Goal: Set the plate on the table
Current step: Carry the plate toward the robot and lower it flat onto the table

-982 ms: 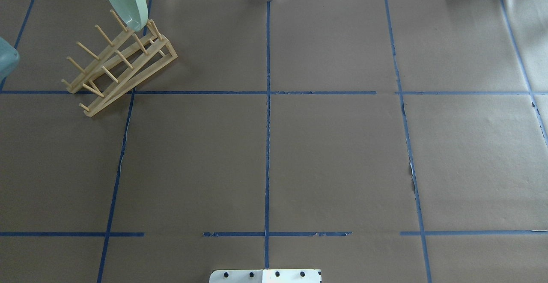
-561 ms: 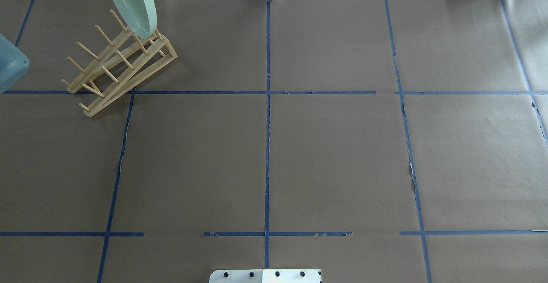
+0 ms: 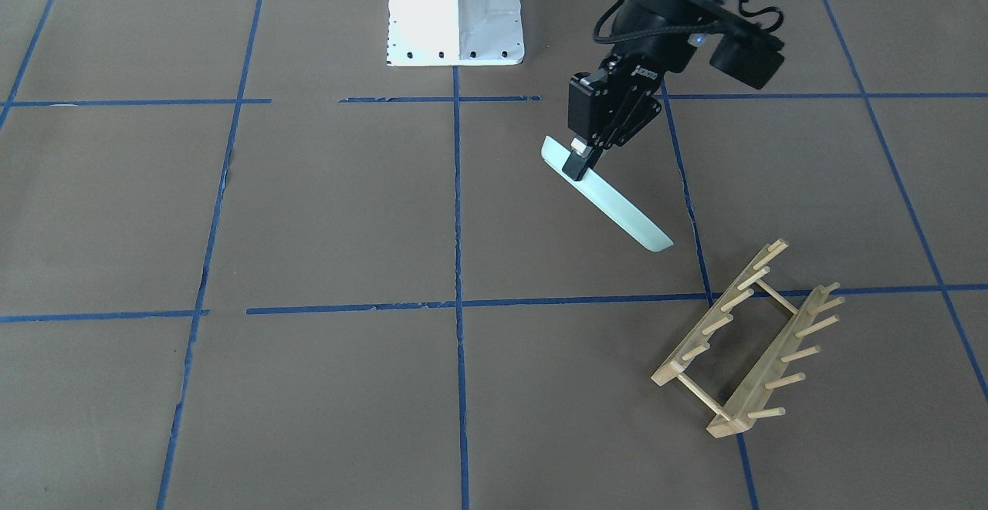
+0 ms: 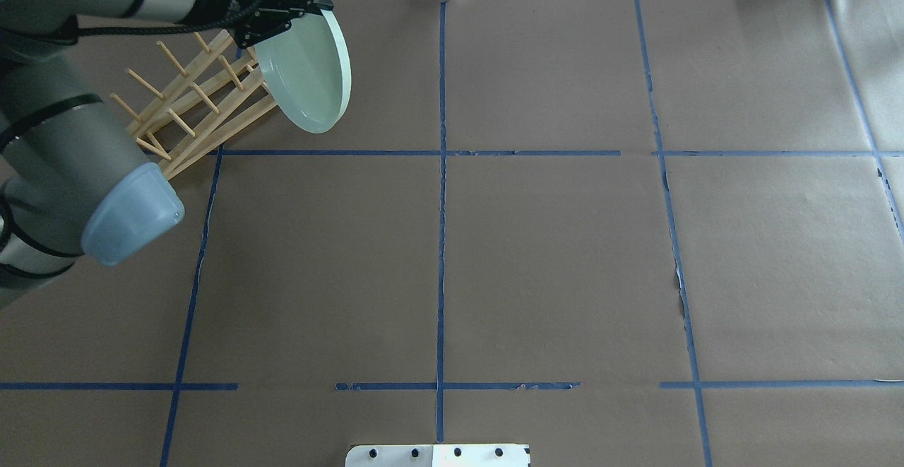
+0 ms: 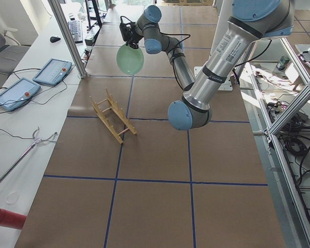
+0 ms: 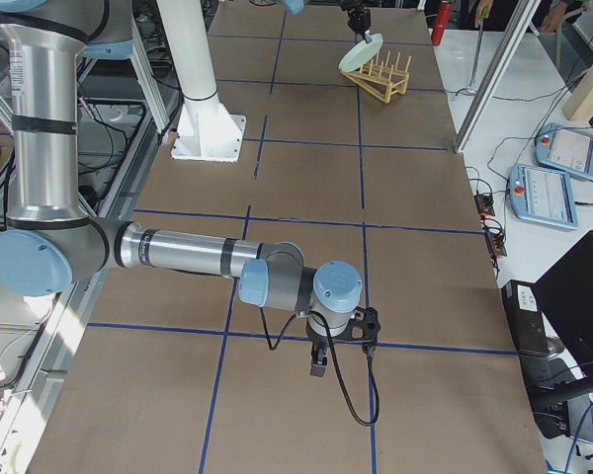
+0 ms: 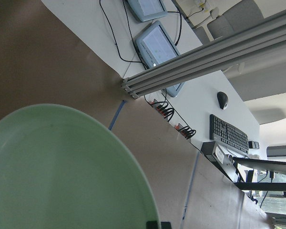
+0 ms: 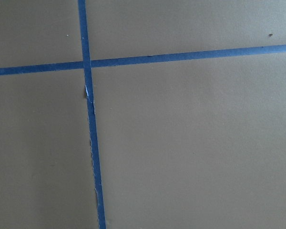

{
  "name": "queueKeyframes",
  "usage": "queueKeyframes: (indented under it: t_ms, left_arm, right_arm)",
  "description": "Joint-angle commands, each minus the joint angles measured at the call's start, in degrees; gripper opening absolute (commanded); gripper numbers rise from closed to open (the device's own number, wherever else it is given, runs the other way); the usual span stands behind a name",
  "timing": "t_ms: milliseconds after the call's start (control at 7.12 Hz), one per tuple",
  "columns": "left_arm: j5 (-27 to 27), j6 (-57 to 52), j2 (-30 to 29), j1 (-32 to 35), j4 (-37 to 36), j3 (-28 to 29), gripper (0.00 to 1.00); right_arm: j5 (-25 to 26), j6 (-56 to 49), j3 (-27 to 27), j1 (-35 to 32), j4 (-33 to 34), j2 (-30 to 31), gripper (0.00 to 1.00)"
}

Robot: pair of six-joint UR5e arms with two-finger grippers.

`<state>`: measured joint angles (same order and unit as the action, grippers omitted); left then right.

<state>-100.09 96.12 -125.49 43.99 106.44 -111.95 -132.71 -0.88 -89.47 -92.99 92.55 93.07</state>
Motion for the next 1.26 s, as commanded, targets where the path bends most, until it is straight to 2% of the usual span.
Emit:
queueKeyframes:
  t_ms: [0,140,702,842,982,1123]
  left_arm:
    - [11.96,-13.61,0.24,-12.55,-10.15,0.76,0.0]
    - [17.85,-18.37,0.16,-17.23,-15.42,1.37,0.0]
    - [18.61,-36.23,0.16,-21.13,-27.4,0.59,0.0]
    - [18.61,-37.74,0.24,-21.23,-27.42,0.33,0.0]
    - [18.52,-37.76,0.16,-21.58,-27.42,1.02,0.54]
    - [18.61,-37.32,0.24,-21.58,-27.42,1.03,1.0]
  right_arm:
    - [0.0,0.0,0.0,0.0,0.0,0.0,1.0]
    - [0.0,0.0,0.0,0.0,0.0,0.0,1.0]
    - [0.0,0.0,0.0,0.0,0.0,0.0,1.0]
    - [0.0,0.0,0.0,0.0,0.0,0.0,1.0]
    - [0.0,0.0,0.0,0.0,0.0,0.0,1.0]
    - [0.0,0.0,0.0,0.0,0.0,0.0,1.0]
